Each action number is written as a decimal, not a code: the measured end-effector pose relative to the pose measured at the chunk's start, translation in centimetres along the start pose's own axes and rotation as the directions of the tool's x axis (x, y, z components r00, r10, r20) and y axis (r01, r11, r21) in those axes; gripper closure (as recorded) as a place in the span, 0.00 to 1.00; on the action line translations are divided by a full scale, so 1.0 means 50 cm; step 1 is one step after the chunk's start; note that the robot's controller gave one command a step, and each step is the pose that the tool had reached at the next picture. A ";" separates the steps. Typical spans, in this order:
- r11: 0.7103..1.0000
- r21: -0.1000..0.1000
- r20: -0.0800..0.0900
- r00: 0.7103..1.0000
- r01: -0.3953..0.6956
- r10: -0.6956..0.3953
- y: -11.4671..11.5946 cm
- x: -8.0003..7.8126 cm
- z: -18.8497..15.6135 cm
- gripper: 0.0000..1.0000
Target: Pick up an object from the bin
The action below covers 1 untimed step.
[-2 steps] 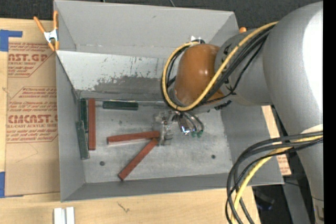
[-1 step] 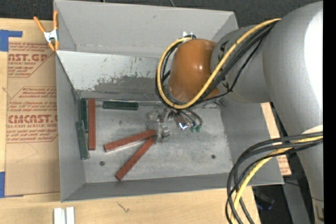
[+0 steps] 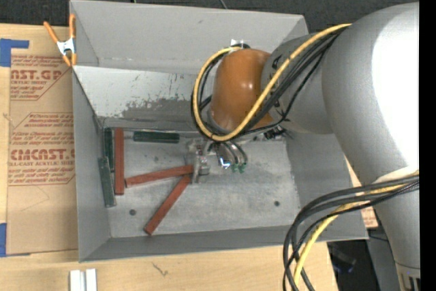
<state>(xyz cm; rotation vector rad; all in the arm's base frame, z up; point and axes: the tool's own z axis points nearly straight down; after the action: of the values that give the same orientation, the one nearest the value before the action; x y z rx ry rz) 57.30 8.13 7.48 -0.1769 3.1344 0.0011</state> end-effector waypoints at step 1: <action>0.988 0.003 -0.001 0.988 0.152 -0.152 0.032 -0.018 -0.001 1.00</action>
Offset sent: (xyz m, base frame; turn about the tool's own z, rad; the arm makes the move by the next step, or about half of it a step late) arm -0.0058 0.0994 0.0021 -0.0787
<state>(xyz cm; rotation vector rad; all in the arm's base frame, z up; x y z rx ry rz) 58.00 9.84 7.52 -0.4151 3.1119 -0.0041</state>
